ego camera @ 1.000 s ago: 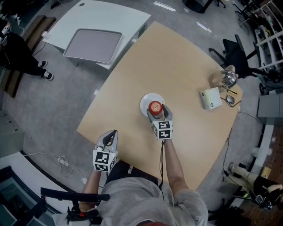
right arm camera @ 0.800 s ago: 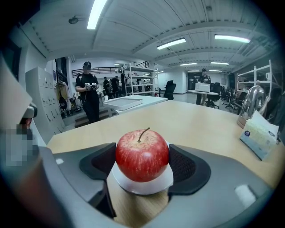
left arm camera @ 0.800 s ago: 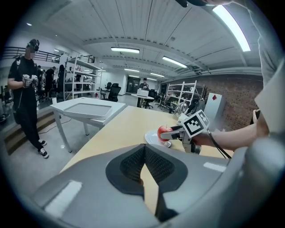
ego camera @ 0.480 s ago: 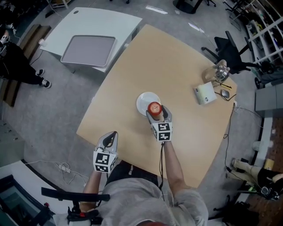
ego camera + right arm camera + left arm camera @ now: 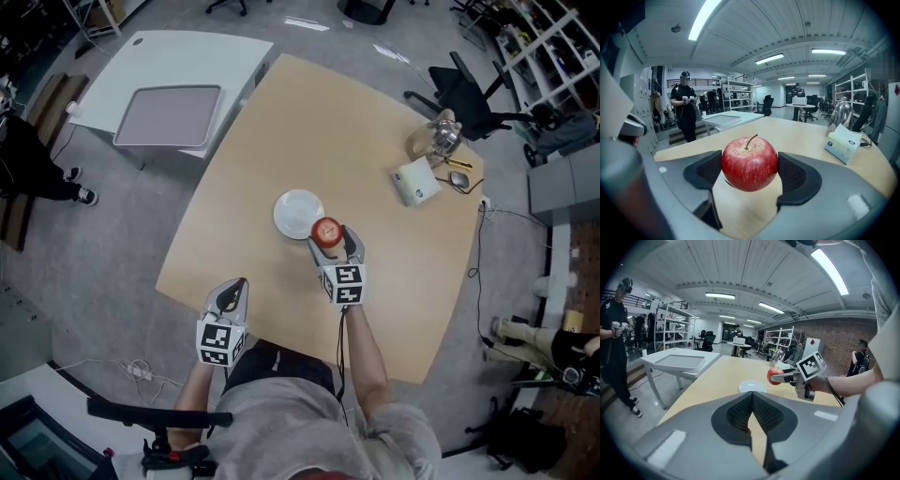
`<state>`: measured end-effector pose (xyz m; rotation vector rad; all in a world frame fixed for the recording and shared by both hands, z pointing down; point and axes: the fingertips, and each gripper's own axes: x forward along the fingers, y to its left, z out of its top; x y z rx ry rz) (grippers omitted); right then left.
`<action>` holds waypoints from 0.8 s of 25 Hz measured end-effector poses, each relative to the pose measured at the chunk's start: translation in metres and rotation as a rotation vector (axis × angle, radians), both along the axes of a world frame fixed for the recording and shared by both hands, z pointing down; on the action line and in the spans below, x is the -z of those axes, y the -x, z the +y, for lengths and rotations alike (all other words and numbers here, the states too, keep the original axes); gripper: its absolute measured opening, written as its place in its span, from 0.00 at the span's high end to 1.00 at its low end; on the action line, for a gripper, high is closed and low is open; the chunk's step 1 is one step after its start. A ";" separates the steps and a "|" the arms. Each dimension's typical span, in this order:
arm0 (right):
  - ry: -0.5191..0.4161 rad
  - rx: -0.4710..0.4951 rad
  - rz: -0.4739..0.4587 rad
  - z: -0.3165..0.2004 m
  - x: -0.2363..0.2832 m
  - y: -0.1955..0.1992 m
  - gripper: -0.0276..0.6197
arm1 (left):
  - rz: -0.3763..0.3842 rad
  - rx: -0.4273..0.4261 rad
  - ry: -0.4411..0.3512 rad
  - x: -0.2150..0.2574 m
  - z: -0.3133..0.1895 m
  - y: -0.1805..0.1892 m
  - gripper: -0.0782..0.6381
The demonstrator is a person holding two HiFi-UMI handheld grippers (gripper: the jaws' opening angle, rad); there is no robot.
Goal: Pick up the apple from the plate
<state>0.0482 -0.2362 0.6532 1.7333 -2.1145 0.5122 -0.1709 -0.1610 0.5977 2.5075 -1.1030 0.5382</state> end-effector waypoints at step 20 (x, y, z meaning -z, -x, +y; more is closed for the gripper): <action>-0.065 -0.192 0.002 0.080 0.038 -0.062 0.37 | 0.024 -0.192 -0.030 0.013 0.029 -0.062 0.86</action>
